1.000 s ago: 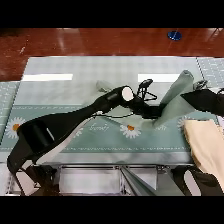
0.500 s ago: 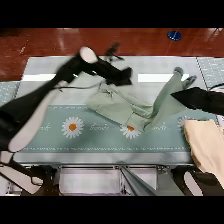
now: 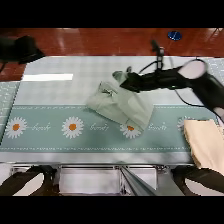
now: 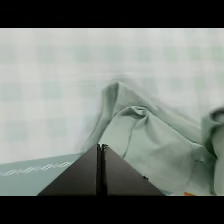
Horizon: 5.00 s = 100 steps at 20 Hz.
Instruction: Fold the shirts.
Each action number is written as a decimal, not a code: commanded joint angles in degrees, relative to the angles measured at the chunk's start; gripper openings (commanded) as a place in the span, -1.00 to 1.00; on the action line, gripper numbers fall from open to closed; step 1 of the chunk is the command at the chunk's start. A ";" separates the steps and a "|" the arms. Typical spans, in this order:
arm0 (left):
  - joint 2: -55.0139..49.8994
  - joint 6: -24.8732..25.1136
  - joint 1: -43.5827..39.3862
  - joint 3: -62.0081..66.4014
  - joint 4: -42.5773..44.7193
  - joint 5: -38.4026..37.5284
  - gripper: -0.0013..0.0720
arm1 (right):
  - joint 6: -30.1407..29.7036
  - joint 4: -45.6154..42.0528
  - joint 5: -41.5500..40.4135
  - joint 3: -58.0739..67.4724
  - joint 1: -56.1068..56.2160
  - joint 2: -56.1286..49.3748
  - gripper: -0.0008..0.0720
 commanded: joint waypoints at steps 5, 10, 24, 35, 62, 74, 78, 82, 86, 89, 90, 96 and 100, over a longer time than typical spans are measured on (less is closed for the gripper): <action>18.25 0.11 0.92 -28.68 -4.24 10.27 -0.92 | 0.17 6.93 -1.14 17.55 7.56 -25.94 0.17; 16.81 0.13 0.98 -34.51 -5.25 12.04 -0.92 | 1.20 4.70 15.37 20.02 -5.40 -17.16 0.17; 16.87 0.11 0.94 -34.56 -5.29 12.04 -0.91 | 11.56 -6.25 -11.23 -48.00 -19.67 26.36 0.14; 16.87 0.09 0.94 -34.56 -5.29 12.02 -0.92 | -14.93 19.85 -2.51 -31.28 -12.92 -4.92 -0.06; 16.90 0.11 0.94 -34.53 -5.33 12.02 -0.91 | 26.77 -32.89 48.92 37.94 -47.06 8.57 -0.93; 16.90 0.11 0.94 -34.53 -6.32 13.99 -0.91 | 24.20 -55.25 53.27 -2.49 -75.76 41.00 -0.93; 16.87 0.11 0.94 -34.53 -6.47 14.88 -0.91 | 19.54 -69.00 53.22 -13.18 -82.25 46.97 -0.05; 16.17 0.17 0.94 -34.38 -6.82 18.93 -0.91 | 15.23 -59.25 53.07 -12.76 -82.16 40.39 0.17; 11.67 2.27 0.94 -26.45 -7.06 19.71 -0.92 | 15.15 -41.31 49.42 0.39 -80.39 27.96 0.02; 3.96 2.29 0.48 -12.11 -11.32 17.88 -0.92 | 14.62 -22.14 41.48 12.85 -69.44 18.25 -0.93; 0.92 2.27 -0.79 -6.43 -11.52 16.24 -0.92 | 13.97 -17.94 36.72 16.13 -62.93 15.26 -0.93; -14.25 -1.40 -16.09 6.54 10.32 10.56 -0.92 | 9.29 -40.24 22.97 20.79 -20.98 0.48 -0.93; -21.40 -7.91 -16.63 1.16 18.49 6.23 -0.92 | 15.54 -59.78 25.53 18.67 -9.64 -9.03 -0.93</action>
